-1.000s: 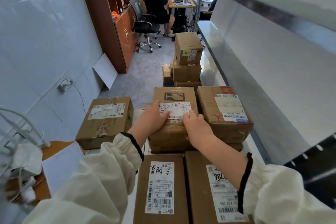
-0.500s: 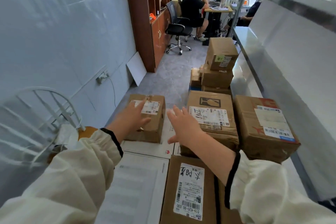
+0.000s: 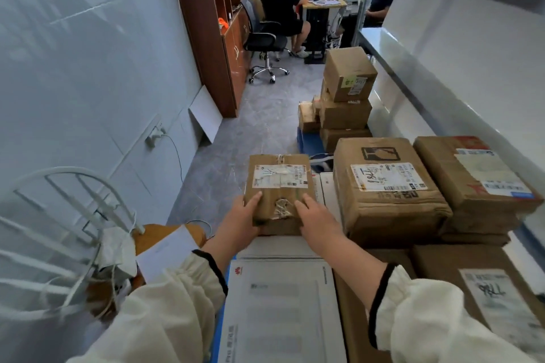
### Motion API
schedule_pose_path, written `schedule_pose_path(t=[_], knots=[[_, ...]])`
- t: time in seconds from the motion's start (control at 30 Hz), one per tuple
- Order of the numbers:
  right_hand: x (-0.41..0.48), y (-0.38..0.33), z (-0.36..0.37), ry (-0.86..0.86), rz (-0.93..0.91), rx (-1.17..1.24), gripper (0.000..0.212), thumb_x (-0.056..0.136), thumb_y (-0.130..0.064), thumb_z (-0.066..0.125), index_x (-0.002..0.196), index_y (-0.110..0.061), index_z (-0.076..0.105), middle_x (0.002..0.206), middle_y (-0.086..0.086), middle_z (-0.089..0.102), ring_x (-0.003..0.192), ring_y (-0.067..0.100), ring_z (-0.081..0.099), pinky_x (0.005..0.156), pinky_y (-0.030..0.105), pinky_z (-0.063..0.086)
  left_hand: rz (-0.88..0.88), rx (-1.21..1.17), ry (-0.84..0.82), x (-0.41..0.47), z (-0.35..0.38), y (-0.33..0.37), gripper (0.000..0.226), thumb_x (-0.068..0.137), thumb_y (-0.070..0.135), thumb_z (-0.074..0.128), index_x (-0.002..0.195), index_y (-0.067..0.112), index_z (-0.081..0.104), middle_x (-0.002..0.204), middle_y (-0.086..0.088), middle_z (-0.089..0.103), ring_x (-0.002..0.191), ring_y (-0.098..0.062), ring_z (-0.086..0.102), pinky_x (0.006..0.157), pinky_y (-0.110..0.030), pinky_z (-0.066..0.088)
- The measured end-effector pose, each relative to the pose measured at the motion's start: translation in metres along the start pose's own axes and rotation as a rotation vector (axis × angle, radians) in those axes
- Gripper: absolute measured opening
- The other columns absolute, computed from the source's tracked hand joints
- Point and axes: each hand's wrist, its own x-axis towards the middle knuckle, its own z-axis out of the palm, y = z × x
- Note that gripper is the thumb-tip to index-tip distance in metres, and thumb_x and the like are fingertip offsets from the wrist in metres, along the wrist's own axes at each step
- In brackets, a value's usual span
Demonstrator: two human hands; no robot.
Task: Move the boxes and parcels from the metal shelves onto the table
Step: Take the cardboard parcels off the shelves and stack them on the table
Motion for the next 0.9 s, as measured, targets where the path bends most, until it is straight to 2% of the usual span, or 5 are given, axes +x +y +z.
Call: schedule_pose_path(t=[0.27,0.43,0.6,0.77,0.9], knots=[[-0.012,0.004,-0.002,0.047,0.155,-0.045,0.042,0.088,-0.002,0.057,0.127,-0.012,0.044,0.143,0.010,0.037,0.119,0.030,0.046,0.097,0.035,0.046,0.124,-0.026,-0.015,0.005,0.010,0.013,0.080,0.085,0.024,0.069,0.150,0.018,0.023,0.145,-0.014,0.028,0.125,-0.029,0.044,0.106,-0.032,0.038],[-0.016,-0.005,-0.005,0.014,0.193,-0.057,0.057,0.086,-0.003,0.061,0.137,-0.013,0.035,0.153,0.010,0.023,0.139,0.035,0.025,0.107,0.039,0.039,0.138,-0.003,-0.019,0.002,0.006,0.013,0.081,0.085,0.029,0.068,0.150,0.019,0.020,0.146,-0.014,0.028,0.125,-0.028,0.045,0.103,-0.031,0.038],[-0.034,-0.017,-0.032,0.097,0.166,-0.092,0.071,0.090,-0.021,0.060,0.148,-0.015,0.019,0.157,0.008,0.014,0.145,0.032,0.011,0.114,0.040,0.025,0.157,0.213,0.040,-0.003,-0.007,0.037,0.102,0.079,0.050,0.069,0.151,0.029,-0.001,0.158,-0.009,-0.011,0.144,-0.037,0.007,0.114,-0.049,0.027],[-0.097,-0.002,-0.083,0.229,0.166,-0.212,0.080,0.089,-0.034,0.061,0.150,-0.016,0.013,0.159,0.008,0.009,0.146,0.031,0.007,0.117,0.040,0.016,0.385,0.341,0.082,-0.020,-0.020,0.124,0.106,0.078,0.062,0.062,0.149,0.034,-0.012,0.159,-0.007,-0.014,0.145,-0.037,-0.007,0.116,-0.056,0.017],[-0.191,0.046,-0.116,0.354,0.372,-0.184,0.083,0.084,-0.041,0.065,0.150,-0.021,0.018,0.159,0.002,0.011,0.146,0.026,0.008,0.116,0.039,0.020,0.666,0.339,0.102,-0.060,-0.002,0.216,0.105,0.080,0.058,0.063,0.147,0.036,-0.015,0.160,-0.005,-0.011,0.146,-0.035,-0.006,0.117,-0.054,0.015]])
